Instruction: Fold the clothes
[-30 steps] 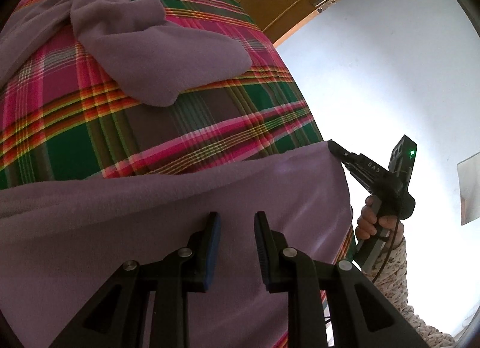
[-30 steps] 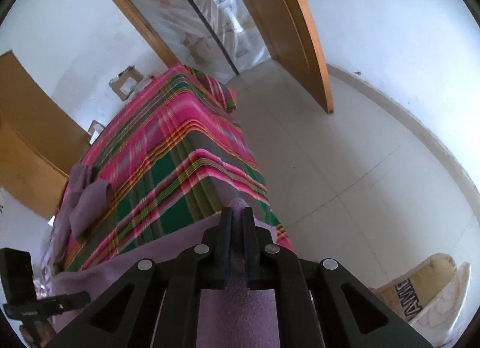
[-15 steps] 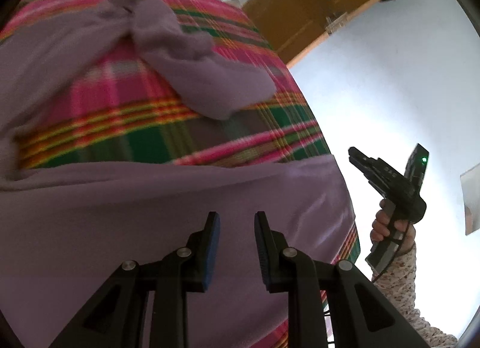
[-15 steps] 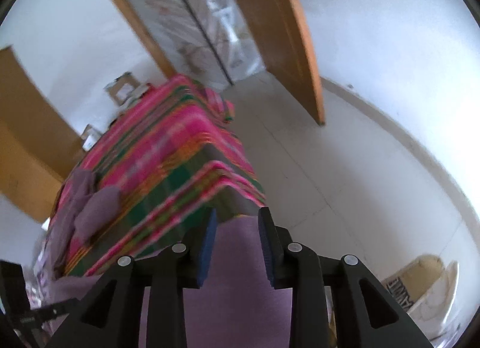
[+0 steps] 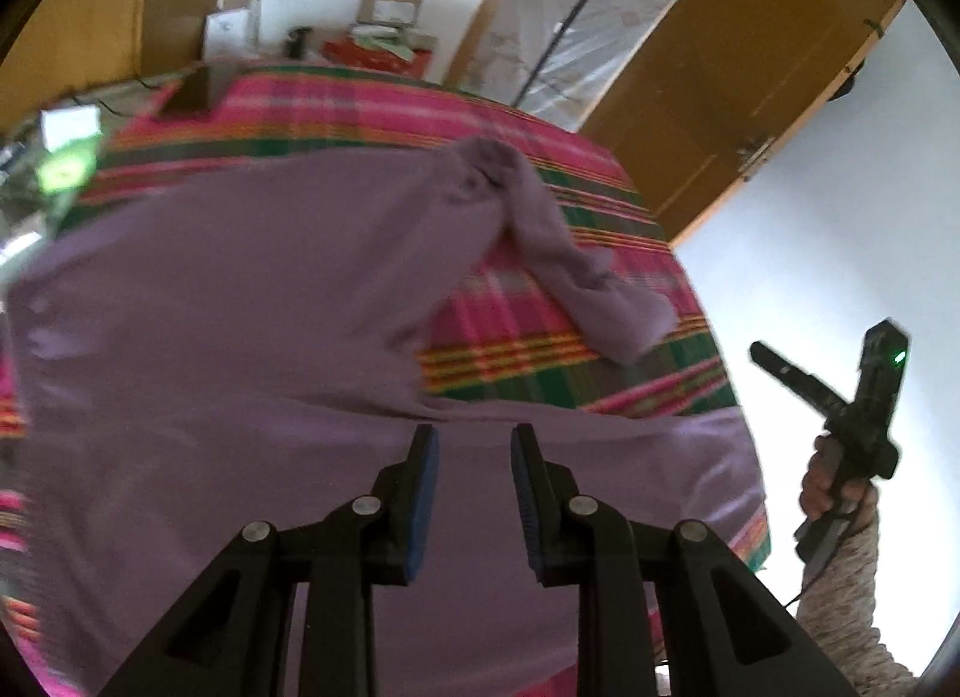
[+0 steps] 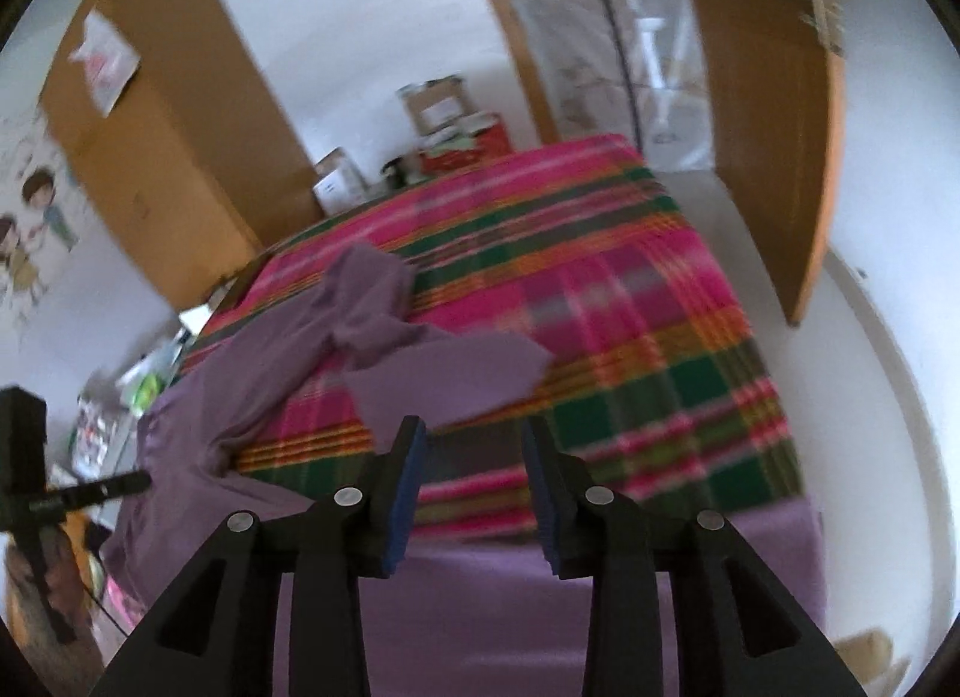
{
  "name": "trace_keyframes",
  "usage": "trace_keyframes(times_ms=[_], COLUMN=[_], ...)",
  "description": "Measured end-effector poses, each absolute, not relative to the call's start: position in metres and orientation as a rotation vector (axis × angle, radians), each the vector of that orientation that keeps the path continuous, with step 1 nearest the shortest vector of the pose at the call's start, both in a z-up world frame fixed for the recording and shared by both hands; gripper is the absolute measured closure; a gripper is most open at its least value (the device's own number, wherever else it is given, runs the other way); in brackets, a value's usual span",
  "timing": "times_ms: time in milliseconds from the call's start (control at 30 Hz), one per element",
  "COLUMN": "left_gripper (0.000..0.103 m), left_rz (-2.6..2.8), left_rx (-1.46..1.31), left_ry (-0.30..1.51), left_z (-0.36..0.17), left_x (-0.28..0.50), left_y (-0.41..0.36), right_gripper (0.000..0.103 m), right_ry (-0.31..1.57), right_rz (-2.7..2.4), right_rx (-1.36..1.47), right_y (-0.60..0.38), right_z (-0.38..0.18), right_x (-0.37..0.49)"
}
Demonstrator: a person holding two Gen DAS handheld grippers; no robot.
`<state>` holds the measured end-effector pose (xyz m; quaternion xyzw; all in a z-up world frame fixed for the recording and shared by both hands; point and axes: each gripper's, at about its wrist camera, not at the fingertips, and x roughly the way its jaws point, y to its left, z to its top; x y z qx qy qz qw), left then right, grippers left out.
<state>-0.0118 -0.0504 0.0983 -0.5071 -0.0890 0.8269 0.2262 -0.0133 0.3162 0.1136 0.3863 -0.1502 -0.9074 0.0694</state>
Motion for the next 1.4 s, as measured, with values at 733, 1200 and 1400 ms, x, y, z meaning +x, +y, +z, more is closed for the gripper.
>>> trace_keyframes(times_ms=[733, 1200, 1400], left_gripper=[0.077, 0.077, 0.077], left_rz=[2.249, 2.310, 2.343], left_rx=[-1.535, -1.527, -1.502], left_ry=[0.303, 0.379, 0.416], left_z=[0.029, 0.013, 0.013], left_x=[-0.119, -0.121, -0.116], left_y=[0.044, 0.053, 0.056], right_gripper=[0.055, 0.039, 0.039], right_ry=[-0.360, -0.369, -0.308], right_rz=[-2.575, -2.538, -2.576], right_rx=[1.405, 1.306, 1.311], right_y=[0.289, 0.267, 0.258], right_z=[0.069, 0.043, 0.036], right_x=[-0.100, -0.086, -0.092])
